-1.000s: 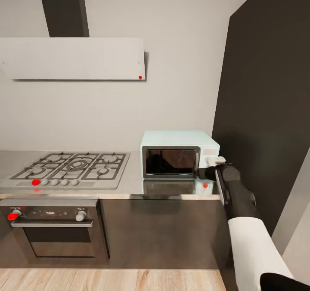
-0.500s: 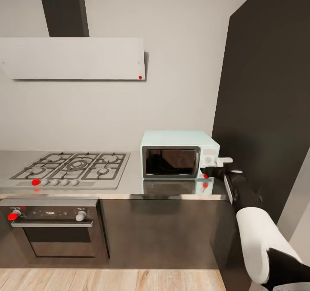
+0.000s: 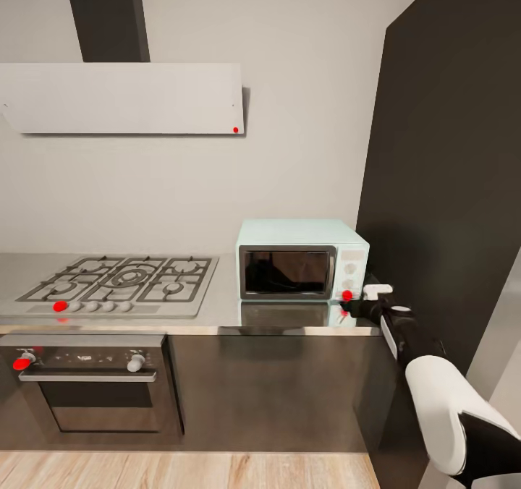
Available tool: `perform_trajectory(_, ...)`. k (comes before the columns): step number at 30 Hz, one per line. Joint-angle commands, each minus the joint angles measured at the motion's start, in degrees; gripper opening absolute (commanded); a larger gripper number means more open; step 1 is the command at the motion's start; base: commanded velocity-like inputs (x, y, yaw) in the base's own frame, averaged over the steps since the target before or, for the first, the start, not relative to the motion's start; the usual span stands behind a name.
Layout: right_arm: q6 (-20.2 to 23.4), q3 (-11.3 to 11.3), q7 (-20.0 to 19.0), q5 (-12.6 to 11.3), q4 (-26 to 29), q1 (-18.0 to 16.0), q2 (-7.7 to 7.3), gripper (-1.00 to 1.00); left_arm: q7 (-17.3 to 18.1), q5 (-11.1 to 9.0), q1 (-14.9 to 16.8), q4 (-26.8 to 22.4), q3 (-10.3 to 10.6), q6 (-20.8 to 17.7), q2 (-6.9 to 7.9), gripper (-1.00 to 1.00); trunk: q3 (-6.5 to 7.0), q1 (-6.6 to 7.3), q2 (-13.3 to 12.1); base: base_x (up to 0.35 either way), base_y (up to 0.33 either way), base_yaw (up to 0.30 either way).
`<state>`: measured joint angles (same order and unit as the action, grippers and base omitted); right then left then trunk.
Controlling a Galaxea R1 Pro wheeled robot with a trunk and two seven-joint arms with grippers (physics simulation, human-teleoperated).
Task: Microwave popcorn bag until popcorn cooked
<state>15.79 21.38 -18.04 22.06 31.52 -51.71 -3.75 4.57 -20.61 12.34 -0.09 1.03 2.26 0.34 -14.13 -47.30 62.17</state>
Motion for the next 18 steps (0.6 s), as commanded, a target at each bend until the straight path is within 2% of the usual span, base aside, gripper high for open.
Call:
perform_trajectory(1, -0.91, 0.45, -0.44, 0.64, -1.47, -0.06, -0.2, 1.0, 0.27, -0.43, 0.05, 0.09, 0.12, 0.18, 0.05, 1.0, -0.07, 0.0, 0.05, 0.0, 0.0, 0.0)
perform_trajectory(10, -2.24, 0.73, -0.79, 0.7, -2.82, -0.06, -1.09, 1.0, 0.27, -0.56, 0.05, 0.09, 0.03, 0.2, 0.1, 1.0, -0.07, 0.0, 0.05, 0.0, 0.0, 0.0)
perform_trajectory(14, -2.25, 0.79, -1.17, 0.46, -2.6, -0.06, -3.2, 1.0, 0.27, -0.57, 0.05, 0.08, 0.02, 0.2, 0.06, 1.0, -0.07, 0.0, 0.05, 0.0, 0.0, 0.0)
perform_trajectory(18, -2.25, 0.77, -1.22, 0.36, -2.53, -0.06, -3.65, 1.0, 0.27, -0.57, 0.05, 0.02, 0.02, 0.19, -0.05, 1.0, -0.07, 0.0, 0.05, 0.0, 0.0, 0.0)
